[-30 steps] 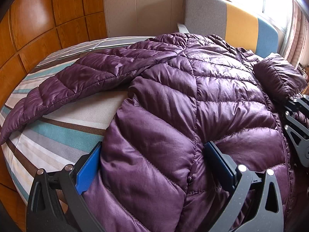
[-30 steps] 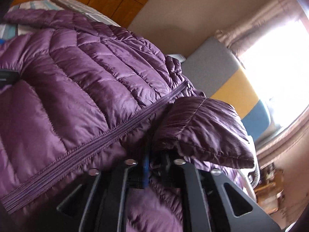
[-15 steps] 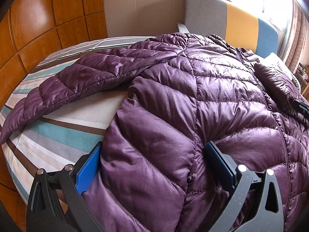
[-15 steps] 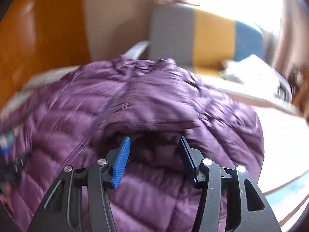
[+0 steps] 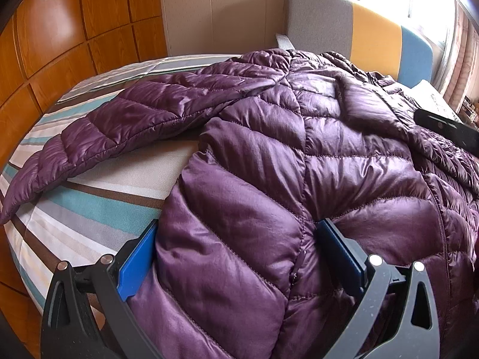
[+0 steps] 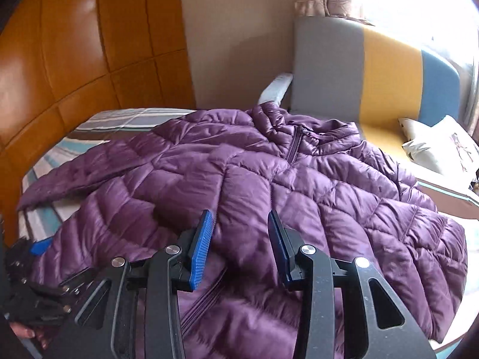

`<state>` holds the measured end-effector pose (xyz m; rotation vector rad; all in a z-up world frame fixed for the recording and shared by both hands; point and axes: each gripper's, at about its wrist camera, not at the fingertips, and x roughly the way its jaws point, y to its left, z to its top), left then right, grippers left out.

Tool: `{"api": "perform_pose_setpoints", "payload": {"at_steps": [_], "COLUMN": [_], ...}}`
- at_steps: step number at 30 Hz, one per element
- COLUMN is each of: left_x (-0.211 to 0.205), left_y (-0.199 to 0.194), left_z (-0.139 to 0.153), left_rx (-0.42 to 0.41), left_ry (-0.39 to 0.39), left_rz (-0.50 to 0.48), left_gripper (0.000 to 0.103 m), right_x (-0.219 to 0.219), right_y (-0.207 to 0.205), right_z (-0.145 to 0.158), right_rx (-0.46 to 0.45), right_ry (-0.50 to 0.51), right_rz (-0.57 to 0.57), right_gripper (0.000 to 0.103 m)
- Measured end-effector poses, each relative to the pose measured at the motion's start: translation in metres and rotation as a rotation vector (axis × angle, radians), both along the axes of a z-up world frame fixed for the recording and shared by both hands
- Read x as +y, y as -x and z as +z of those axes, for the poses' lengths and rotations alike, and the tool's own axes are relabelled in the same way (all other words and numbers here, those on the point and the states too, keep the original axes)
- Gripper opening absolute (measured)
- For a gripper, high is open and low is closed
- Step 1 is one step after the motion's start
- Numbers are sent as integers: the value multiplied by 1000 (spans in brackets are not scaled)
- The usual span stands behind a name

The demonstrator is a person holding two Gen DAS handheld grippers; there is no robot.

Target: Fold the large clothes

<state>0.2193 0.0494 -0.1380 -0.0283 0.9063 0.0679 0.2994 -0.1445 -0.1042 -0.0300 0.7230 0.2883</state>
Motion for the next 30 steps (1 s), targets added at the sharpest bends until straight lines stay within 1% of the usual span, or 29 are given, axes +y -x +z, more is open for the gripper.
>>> {"api": "perform_pose_setpoints", "payload": {"at_steps": [2, 3, 5, 6, 8, 9, 10, 13, 14, 15, 16, 17, 18, 19, 20, 21, 22, 23, 25, 26, 27, 28, 30], "left_x": [0, -1, -5, -9, -20, -30, -35, -57, -65, -73, -83, -90, -98, -103, -106, -106, -104, -101, -88, -83, -76, -69, -62], "left_y": [-5, -9, -14, -18, -31, -42, -51, -88, -94, -104, -116, -125, -137, -142, -144, -144, -142, -141, -137, -134, -132, -128, -126], "left_z": [6, 11, 23, 31, 46, 53, 55, 57, 57, 55, 51, 45, 36, 29, 25, 25, 28, 32, 38, 40, 40, 38, 28], "left_rx": [26, 20, -11, -35, -83, -96, -95, -92, -85, -76, -57, -32, 11, 40, 61, 50, 32, 13, -16, -29, -42, -51, -28], "left_ry": [6, 9, 12, 20, 38, 45, 53, 82, 82, 83, 89, 92, 96, 104, 122, 120, 118, 132, 157, 152, 140, 130, 140], "left_rz": [4, -1, -5, -9, -45, -81, -94, -118, -127, -141, -165, -180, -194, -205, -216, -207, -198, -196, -178, -164, -146, -126, -118], "left_gripper": [101, 101, 101, 101, 101, 101, 101, 99, 93, 83, 78, 70, 58, 48, 35, 23, 14, 9, 7, 7, 6, 6, 7], "right_x": [-15, -25, -53, -73, -101, -115, -133, -180, -189, -197, -202, -203, -203, -202, -201, -199, -197, -196, -188, -187, -185, -182, -176], "right_y": [13, 19, 32, 39, 51, 55, 63, 82, 85, 87, 87, 86, 84, 79, 74, 68, 64, 59, 48, 44, 40, 35, 26], "right_z": [4, 6, 6, 6, 4, 2, 0, -7, -10, -12, -14, -15, -17, -18, -20, -21, -22, -23, -21, -21, -20, -22, -26], "right_rx": [-11, -16, -24, -24, -24, -23, -18, 5, 13, 19, 24, 25, 26, 33, 43, 55, 63, 68, 69, 71, 75, 81, 91], "right_ry": [-15, -19, -19, -12, 8, 14, 11, -58, -76, -90, -104, -111, -117, -117, -112, -108, -106, -105, -109, -115, -119, -116, -109], "right_rz": [-55, -89, -210, -293, -413, -472, -544, -712, -747, -765, -768, -760, -743, -717, -695, -671, -655, -641, -611, -595, -582, -572, -562], "right_gripper": [39, 39, 39, 39, 39, 39, 39, 39, 39, 39, 39, 39, 39, 40, 39, 39, 32, 30, 30, 30, 26, 26, 26]}}
